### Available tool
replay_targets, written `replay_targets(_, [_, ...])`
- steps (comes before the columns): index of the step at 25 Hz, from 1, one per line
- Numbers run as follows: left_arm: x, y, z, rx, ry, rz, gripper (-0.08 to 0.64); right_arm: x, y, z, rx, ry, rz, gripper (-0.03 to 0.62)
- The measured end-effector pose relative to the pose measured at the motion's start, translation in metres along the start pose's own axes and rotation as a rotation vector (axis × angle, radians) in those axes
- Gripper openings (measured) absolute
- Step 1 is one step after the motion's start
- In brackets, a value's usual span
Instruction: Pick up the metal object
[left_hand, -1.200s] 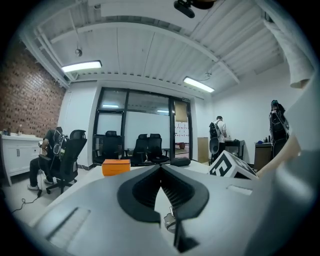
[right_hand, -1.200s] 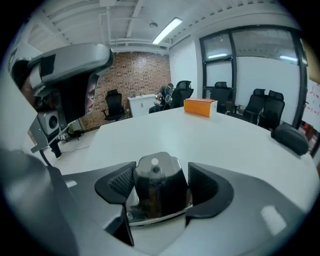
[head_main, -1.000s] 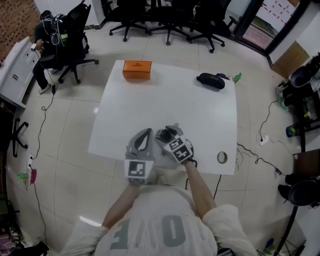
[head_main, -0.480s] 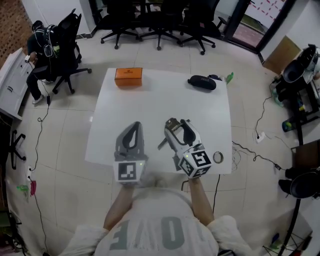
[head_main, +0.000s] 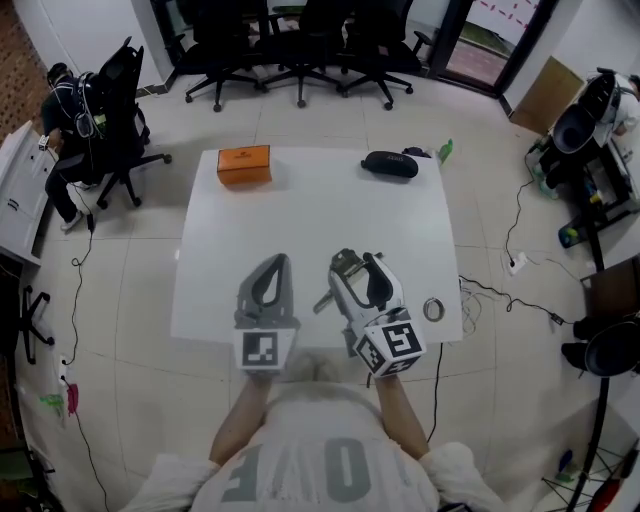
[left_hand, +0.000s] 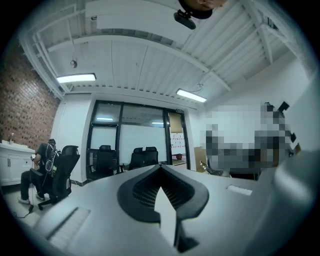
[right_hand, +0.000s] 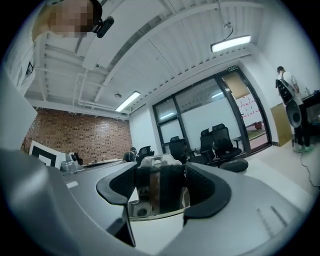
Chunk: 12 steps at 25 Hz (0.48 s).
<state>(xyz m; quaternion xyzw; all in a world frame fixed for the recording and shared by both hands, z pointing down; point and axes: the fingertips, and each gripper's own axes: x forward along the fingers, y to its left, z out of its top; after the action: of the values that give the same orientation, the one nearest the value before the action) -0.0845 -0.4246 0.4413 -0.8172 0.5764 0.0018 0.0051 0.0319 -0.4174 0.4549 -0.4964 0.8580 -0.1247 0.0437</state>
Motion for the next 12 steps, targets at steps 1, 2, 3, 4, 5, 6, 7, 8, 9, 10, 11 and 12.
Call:
replay_targets(1, [0.0, 0.001, 0.0, -0.004, -0.002, -0.002, 0.0, -0.001, -0.001, 0.002, 0.005, -0.006, -0.011, 0.307])
replay_targets(2, [-0.001, 0.002, 0.001, -0.007, -0.005, -0.004, 0.0, -0.002, -0.001, 0.003, 0.012, -0.011, -0.022, 0.307])
replay_targets(3, [-0.002, 0.004, 0.001, -0.012, -0.007, -0.005, 0.0, -0.004, -0.001, 0.005, 0.018, -0.014, -0.033, 0.307])
replay_targets(4, [-0.003, 0.005, 0.0, -0.018, -0.007, -0.007, 0.0, -0.006, -0.001, 0.006, 0.023, -0.015, -0.042, 0.305])
replay_targets(5, [-0.004, 0.005, -0.002, -0.025, -0.007, -0.011, 0.0, -0.008, -0.001, 0.006, 0.024, -0.014, -0.051, 0.305])
replay_targets(6, [-0.005, 0.004, -0.003, -0.035, -0.005, -0.021, 0.0, -0.01, 0.0, 0.006, 0.026, -0.011, -0.059, 0.305])
replay_targets(7, [-0.007, 0.001, -0.006, -0.043, 0.0, -0.036, 0.0, -0.014, 0.001, 0.006, 0.03, -0.008, -0.069, 0.307])
replay_targets(8, [-0.01, -0.004, -0.008, -0.048, 0.009, -0.052, 0.0, -0.019, 0.002, 0.006, 0.037, -0.006, -0.08, 0.305])
replay_targets(9, [-0.013, -0.008, -0.01, -0.052, 0.019, -0.066, 0.0, -0.024, 0.004, 0.005, 0.045, -0.006, -0.09, 0.305])
replay_targets(10, [-0.015, -0.01, -0.012, -0.055, 0.025, -0.073, 0.0, -0.028, 0.007, 0.004, 0.053, -0.008, -0.097, 0.307])
replay_targets(11, [-0.017, -0.01, -0.011, -0.061, 0.022, -0.073, 0.0, -0.031, 0.009, 0.002, 0.061, -0.009, -0.1, 0.307])
replay_targets(12, [-0.021, -0.008, -0.01, -0.07, 0.008, -0.066, 0.0, -0.034, 0.013, 0.0, 0.069, -0.009, -0.1, 0.307])
